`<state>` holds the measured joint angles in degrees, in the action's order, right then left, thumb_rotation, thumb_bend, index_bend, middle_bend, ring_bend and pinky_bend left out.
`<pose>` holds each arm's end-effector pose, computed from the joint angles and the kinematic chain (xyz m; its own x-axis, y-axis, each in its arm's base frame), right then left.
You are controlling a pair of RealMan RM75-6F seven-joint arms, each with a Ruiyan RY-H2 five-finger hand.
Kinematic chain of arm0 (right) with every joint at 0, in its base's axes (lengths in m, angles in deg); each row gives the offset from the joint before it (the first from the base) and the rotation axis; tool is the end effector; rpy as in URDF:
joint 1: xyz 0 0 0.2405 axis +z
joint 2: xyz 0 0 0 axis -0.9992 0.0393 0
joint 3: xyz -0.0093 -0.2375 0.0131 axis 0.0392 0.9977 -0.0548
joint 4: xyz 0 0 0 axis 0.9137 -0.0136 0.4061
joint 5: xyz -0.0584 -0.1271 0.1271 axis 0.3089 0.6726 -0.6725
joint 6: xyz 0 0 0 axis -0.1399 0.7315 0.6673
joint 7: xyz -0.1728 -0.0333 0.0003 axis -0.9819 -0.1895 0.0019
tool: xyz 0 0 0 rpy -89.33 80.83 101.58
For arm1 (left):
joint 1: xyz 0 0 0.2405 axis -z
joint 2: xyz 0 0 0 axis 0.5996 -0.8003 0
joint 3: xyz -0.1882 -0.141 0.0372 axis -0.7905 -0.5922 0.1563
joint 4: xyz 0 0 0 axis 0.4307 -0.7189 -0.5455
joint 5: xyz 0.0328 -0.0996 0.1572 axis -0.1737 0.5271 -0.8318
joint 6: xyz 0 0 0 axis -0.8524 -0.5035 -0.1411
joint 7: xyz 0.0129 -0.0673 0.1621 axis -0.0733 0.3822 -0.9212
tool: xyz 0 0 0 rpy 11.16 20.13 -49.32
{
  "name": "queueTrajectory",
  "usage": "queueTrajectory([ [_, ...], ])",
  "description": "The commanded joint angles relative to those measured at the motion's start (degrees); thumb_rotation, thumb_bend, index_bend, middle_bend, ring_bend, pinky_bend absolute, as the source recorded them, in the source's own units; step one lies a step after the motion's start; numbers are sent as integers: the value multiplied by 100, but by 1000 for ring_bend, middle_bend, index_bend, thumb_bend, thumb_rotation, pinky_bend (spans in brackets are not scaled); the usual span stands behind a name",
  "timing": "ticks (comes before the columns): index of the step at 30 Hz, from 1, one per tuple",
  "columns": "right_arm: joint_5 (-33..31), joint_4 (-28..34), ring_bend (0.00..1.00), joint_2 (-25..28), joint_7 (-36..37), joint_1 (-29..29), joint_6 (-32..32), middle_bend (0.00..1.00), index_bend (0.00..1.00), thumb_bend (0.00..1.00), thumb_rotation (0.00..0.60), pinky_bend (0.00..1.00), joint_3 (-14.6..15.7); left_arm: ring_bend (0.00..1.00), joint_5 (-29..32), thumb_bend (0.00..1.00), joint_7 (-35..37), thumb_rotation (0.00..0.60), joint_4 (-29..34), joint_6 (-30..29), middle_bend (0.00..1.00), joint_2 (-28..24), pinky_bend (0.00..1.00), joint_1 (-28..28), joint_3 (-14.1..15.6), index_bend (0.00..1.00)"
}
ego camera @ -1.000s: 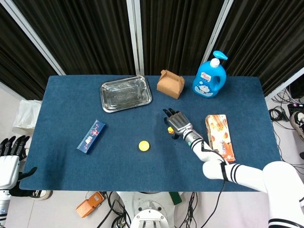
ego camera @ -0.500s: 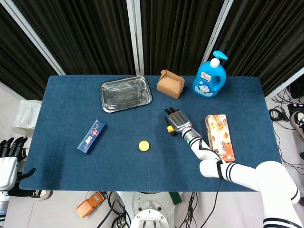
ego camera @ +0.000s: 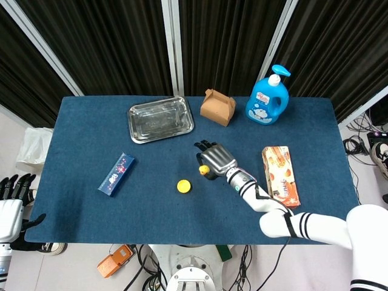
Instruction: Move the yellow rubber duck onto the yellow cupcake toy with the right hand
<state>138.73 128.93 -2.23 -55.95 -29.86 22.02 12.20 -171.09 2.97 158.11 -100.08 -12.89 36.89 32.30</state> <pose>-0.0425 -0.3698 -0.0393 0.5527 -0.3236 0.7680 -0.7560 -0.5824 0.2987 -0.3172 0.1797 0.1659 0.4927 0.0055 0.8702 0.8669 0.0841 -0.4913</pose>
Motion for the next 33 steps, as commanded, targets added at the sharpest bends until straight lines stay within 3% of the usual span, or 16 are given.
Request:
queueTrajectory([
  [1, 136, 225, 167, -5, -61, 133, 5, 185, 649, 454, 600, 336, 15, 22, 4, 0, 0, 600, 0, 4, 85, 1, 0, -2, -1, 89],
  [14, -519, -141, 167, -658, -831, 689, 34, 185, 623, 454, 600, 336, 183, 22, 17, 0, 123, 600, -153, 37, 85, 77, 0, -25, 18, 90],
  [23, -763, -376, 167, -961, -970, 869, 1, 185, 587, 454, 600, 330, 237, 22, 38, 0, 255, 600, -311, 14, 85, 123, 0, -84, 36, 89],
  [29, -902, -444, 166, -1042, -1099, 959, 9, 185, 476, 453, 600, 312, 322, 22, 64, 0, 375, 600, -438, -3, 85, 169, 0, -130, 42, 90],
  [33, -981, -381, 139, -1021, -1135, 984, -3, 185, 325, 453, 600, 296, 357, 22, 60, 0, 421, 600, -508, -13, 85, 196, 0, -145, 41, 90],
])
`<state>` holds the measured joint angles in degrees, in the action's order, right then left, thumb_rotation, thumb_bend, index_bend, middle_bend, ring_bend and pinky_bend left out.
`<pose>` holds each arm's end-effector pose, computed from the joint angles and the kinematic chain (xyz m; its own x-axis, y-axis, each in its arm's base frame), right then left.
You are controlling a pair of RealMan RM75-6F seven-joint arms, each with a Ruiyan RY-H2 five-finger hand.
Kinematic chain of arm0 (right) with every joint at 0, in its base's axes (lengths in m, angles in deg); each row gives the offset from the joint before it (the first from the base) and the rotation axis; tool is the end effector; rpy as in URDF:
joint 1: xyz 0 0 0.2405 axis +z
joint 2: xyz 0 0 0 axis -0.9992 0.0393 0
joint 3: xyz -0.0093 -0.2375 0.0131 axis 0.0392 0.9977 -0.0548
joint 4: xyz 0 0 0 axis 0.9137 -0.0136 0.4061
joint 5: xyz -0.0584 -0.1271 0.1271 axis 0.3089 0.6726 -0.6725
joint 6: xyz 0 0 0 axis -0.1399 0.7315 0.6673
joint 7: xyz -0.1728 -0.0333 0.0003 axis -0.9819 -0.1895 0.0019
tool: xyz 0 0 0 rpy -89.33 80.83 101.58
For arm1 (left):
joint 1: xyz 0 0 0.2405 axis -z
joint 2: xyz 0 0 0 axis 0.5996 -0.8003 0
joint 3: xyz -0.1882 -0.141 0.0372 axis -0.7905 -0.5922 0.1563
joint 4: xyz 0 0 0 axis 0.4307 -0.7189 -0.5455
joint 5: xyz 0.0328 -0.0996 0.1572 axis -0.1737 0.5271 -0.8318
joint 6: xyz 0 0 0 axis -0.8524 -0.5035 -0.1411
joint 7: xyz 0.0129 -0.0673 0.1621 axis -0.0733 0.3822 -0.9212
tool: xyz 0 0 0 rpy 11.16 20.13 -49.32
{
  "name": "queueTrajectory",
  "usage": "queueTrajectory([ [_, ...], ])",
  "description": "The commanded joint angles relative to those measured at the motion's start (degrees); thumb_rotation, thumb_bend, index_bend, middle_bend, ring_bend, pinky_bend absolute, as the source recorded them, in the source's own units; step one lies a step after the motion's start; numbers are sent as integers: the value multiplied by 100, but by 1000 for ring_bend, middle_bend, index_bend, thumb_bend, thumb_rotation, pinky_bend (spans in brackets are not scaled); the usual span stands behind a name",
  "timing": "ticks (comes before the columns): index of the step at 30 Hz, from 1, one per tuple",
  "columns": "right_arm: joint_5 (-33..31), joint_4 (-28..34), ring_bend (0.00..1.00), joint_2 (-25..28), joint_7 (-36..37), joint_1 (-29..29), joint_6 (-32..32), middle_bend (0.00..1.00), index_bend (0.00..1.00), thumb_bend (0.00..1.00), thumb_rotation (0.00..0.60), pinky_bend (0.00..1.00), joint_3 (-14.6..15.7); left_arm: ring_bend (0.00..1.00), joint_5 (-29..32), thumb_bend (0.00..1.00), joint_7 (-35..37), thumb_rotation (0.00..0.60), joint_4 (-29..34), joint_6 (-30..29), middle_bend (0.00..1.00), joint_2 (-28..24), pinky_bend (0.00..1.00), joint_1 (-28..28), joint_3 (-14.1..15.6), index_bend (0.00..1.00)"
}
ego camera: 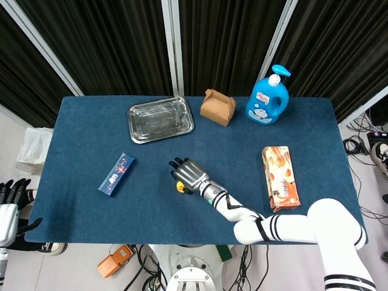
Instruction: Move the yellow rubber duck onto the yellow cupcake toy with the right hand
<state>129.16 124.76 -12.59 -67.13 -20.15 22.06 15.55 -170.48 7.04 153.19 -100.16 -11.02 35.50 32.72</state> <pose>-0.0007 -0.3427 -0.1022 0.6757 -0.3071 0.6702 -0.6438 -0.6886 0.3336 -0.3350 0.1700 0.1640 0.4770 0.0170 0.8788 0.8719 0.1168 -0.4755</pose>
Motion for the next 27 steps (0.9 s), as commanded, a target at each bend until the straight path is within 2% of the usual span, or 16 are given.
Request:
queueTrajectory([
  [1, -27, 51, 132, 27, -41, 21, -20, 185, 291, 453, 600, 288, 38, 22, -1, 0, 22, 600, -28, -9, 85, 14, 0, -7, -6, 90],
  [4, -47, 162, 118, 82, -47, 25, -55, 184, 206, 453, 600, 274, 49, 22, -13, 0, 36, 600, -45, -16, 85, 22, 0, -3, -15, 90],
  [7, 81, 408, 115, 261, 87, -69, -216, 178, 185, 453, 600, 274, -2, 22, -30, 0, 20, 600, -42, 4, 85, 12, 0, 17, -20, 90],
  [14, 675, 1436, 110, 1366, 304, -745, -1207, 178, 178, 453, 600, 274, 114, 22, -100, 0, -41, 600, 50, 34, 85, -55, 0, 116, -76, 90],
  [18, 1238, 1930, 109, 2145, 454, -1436, -2118, 176, 160, 453, 600, 274, 367, 22, -153, 0, -111, 600, 128, 46, 85, -95, 0, 181, -104, 90],
  [22, 1812, 2251, 98, 2782, 767, -2208, -2973, 151, 94, 453, 600, 268, 716, 22, -197, 0, -177, 600, 202, 52, 85, -119, 0, 235, -125, 90],
  [27, 2566, 2249, 60, 3372, 1535, -3376, -4107, 102, 5, 341, 600, 233, 1253, 22, -211, 0, -228, 600, 264, 89, 85, -123, 0, 297, -150, 90],
])
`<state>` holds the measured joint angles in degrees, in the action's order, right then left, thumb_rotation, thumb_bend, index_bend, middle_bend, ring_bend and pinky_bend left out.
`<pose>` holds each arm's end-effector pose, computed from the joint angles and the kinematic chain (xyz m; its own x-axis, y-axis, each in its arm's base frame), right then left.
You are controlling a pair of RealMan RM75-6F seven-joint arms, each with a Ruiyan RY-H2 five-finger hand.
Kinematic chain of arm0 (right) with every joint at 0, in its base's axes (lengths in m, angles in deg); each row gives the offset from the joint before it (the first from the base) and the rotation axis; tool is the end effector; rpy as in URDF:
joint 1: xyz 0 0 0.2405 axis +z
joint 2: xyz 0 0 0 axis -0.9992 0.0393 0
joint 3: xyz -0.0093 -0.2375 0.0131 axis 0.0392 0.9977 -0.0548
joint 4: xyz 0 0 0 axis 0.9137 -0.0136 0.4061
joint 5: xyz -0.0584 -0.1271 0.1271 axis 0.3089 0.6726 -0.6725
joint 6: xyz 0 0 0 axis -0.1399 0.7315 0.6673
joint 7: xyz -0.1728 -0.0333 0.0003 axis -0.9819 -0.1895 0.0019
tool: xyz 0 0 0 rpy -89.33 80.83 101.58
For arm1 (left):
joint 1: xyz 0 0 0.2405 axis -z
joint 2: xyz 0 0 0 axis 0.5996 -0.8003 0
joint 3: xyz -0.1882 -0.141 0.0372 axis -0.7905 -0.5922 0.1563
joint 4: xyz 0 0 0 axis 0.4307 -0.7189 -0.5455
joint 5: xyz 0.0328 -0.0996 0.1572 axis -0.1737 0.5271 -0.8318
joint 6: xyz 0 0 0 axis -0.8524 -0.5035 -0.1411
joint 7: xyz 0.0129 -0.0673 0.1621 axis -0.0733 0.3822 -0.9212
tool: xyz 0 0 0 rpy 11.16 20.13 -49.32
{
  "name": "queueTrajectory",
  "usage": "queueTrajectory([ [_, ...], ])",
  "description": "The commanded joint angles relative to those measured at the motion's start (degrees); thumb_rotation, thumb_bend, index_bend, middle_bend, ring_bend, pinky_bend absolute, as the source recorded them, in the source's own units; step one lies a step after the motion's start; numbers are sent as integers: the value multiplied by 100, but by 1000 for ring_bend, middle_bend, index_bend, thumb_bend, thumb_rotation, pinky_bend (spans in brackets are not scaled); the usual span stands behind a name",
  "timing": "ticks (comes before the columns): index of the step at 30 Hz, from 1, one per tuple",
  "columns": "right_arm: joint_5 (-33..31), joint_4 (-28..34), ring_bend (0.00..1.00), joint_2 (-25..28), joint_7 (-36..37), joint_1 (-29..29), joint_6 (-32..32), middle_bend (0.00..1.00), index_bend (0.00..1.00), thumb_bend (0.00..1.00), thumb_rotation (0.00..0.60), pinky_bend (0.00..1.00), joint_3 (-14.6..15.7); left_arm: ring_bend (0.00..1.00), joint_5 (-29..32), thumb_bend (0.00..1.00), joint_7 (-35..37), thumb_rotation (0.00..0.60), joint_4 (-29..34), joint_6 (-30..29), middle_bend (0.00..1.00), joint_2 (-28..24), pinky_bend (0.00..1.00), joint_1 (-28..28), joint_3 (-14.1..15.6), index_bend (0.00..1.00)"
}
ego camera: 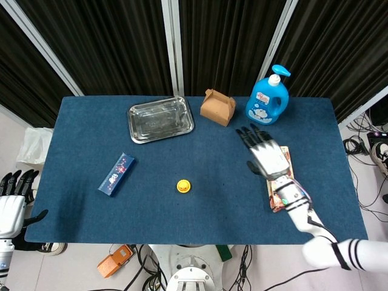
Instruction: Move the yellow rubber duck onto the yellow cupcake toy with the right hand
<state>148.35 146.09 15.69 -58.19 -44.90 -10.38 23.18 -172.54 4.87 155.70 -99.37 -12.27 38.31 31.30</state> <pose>-0.1271 -0.3343 0.0940 0.5492 -0.0066 0.8357 -0.7809 -0.3603 0.5103 -0.3146 0.1911 0.1656 0.4907 -0.0150 0.8712 0.8709 0.0404 -0.4899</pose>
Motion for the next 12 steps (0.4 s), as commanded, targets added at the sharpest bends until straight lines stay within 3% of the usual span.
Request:
queueTrajectory([
  [1, 766, 69, 46, 592, 796, -1112, -1056, 87, 0, 335, 600, 218, 582, 22, -5, 0, -17, 600, 21, 16, 85, 3, 0, 25, -10, 90],
  [7, 1269, -499, 10, 497, 1912, -2426, -2099, 60, 0, 334, 600, 171, 991, 22, 7, 0, -85, 600, 76, 49, 85, 7, 0, 72, -27, 90],
  [12, 1540, -776, 8, 431, 2339, -2781, -2153, 56, 0, 333, 600, 162, 1017, 22, 24, 0, -129, 600, 122, 77, 85, 12, 0, 103, -37, 90],
])
